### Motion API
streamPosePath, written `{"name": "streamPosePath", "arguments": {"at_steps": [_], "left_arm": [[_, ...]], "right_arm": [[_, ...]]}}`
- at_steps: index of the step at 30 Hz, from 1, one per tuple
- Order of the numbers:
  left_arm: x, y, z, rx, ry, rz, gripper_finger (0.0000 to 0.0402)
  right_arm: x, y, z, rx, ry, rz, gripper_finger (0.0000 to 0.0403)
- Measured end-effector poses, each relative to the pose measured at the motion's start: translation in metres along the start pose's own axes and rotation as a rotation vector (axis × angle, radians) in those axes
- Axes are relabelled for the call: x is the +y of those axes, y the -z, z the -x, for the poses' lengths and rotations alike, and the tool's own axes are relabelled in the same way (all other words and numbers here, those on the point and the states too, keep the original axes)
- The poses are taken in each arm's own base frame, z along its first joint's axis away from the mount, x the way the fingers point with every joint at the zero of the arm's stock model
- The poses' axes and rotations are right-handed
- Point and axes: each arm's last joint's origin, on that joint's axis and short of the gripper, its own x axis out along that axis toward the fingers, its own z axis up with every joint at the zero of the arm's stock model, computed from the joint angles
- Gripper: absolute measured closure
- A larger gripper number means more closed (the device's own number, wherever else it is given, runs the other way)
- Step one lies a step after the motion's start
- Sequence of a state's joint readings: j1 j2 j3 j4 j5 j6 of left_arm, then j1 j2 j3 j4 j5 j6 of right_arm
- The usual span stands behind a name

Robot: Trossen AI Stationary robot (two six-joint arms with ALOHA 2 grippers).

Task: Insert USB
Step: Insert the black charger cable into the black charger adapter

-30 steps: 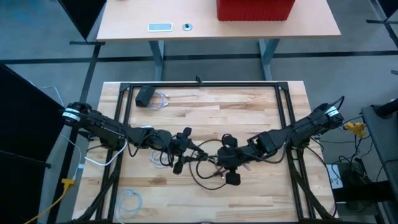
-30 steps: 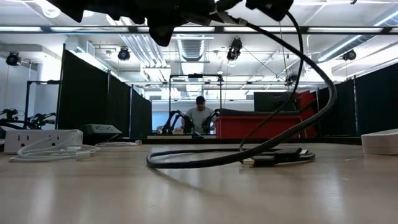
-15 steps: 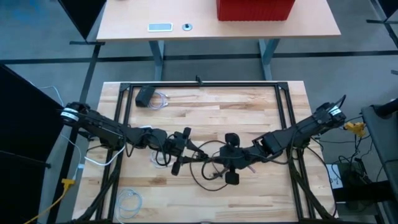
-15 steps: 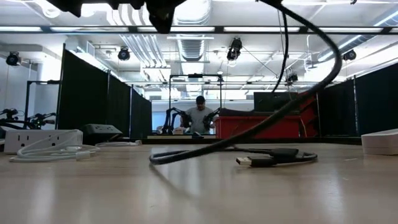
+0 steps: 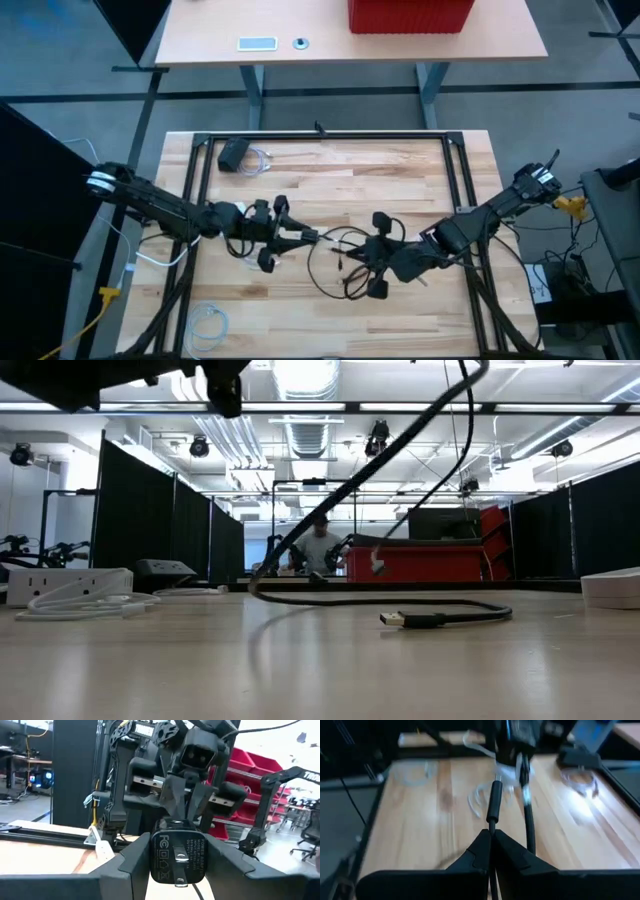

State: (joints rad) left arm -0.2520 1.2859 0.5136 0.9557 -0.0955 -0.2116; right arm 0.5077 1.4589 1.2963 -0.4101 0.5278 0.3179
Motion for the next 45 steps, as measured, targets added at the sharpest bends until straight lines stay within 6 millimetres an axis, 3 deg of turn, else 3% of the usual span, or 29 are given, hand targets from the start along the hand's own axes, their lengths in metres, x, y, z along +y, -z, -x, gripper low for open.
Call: {"name": "streamPosePath", "arguments": {"at_steps": [4,18,45], "left_arm": [[0.002,0.007,0.005,-0.027,0.013,0.007,0.0255],[0.0,0.008,0.007,-0.055,0.072,-0.022,0.0255],[0.0,0.01,0.006,-0.051,0.065,-0.084,0.0255]], "right_arm": [[0.001,-0.008,-0.001,-0.077,-0.025,0.025,0.0403],[-0.011,-0.008,-0.024,-0.052,-0.105,0.007,0.0403],[-0.018,-0.005,-0.026,-0.022,-0.035,-0.088,0.0403]]}}
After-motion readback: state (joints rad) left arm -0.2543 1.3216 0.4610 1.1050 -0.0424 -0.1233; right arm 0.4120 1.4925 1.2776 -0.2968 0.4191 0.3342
